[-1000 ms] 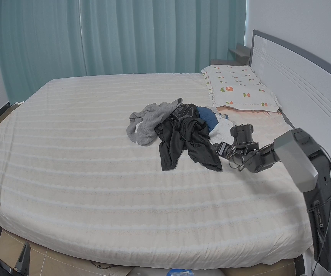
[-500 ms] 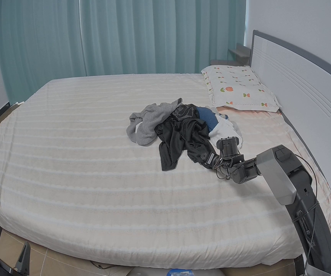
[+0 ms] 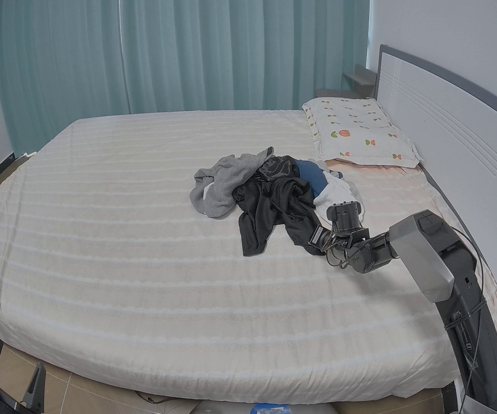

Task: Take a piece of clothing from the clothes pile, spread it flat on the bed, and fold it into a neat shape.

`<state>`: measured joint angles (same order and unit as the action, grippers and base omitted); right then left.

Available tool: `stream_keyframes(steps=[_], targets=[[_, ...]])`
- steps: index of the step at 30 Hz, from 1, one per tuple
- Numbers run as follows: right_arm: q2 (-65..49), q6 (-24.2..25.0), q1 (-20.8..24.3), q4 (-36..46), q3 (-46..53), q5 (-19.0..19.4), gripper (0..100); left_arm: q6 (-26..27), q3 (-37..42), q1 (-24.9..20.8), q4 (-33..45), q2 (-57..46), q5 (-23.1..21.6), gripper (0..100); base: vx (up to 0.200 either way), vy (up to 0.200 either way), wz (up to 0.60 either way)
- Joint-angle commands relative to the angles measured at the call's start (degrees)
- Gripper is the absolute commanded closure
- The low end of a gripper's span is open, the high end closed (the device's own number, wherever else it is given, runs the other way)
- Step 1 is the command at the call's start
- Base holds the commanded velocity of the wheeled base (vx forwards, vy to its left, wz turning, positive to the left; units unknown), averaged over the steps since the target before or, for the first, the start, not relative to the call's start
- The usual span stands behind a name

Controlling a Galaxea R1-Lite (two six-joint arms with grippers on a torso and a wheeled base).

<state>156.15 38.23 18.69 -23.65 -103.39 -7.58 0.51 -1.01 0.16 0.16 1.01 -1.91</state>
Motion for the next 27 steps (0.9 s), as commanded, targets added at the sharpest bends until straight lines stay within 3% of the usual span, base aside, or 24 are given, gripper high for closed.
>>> stream_keyframes(steps=[1,7,11,13,14,18,24,27], targets=[[-11.83,3.52,-0.06,-0.78,9.78,4.33,100,0.02,0.84,0.02,0.02,-0.92,-0.02,0,0.000,0.000,0.00],[-25.46,9.14,0.21,-2.89,27.10,14.44,100,0.02,0.84,0.02,0.02,-0.92,-0.02,0,0.000,0.000,0.00],[-33.54,11.69,0.65,-9.84,38.79,20.41,100,0.02,0.84,0.02,0.02,-0.92,-0.02,0,0.000,0.000,0.00],[-33.81,11.78,0.74,-10.10,39.14,20.59,100,0.02,0.84,0.02,0.02,-0.92,-0.02,0,0.000,0.000,0.00],[-38.02,12.40,3.02,-15.64,46.44,22.70,100,0.02,0.84,0.02,0.02,-0.92,-0.02,0,0.000,0.000,0.00],[-43.74,12.48,9.61,-22.84,56.37,22.08,100,0.02,0.92,0.02,0.02,-0.92,-0.02,0,0.000,0.000,0.00],[-50.24,12.13,11.81,-35.59,64.54,21.91,100,0.02,0.92,0.02,0.02,-0.92,-0.02,0,0.000,0.000,0.00],[-54.28,11.87,12.51,-36.56,64.45,22.00,100,0.02,0.92,0.02,0.02,-0.92,-0.02,0,0.000,0.000,0.00]])
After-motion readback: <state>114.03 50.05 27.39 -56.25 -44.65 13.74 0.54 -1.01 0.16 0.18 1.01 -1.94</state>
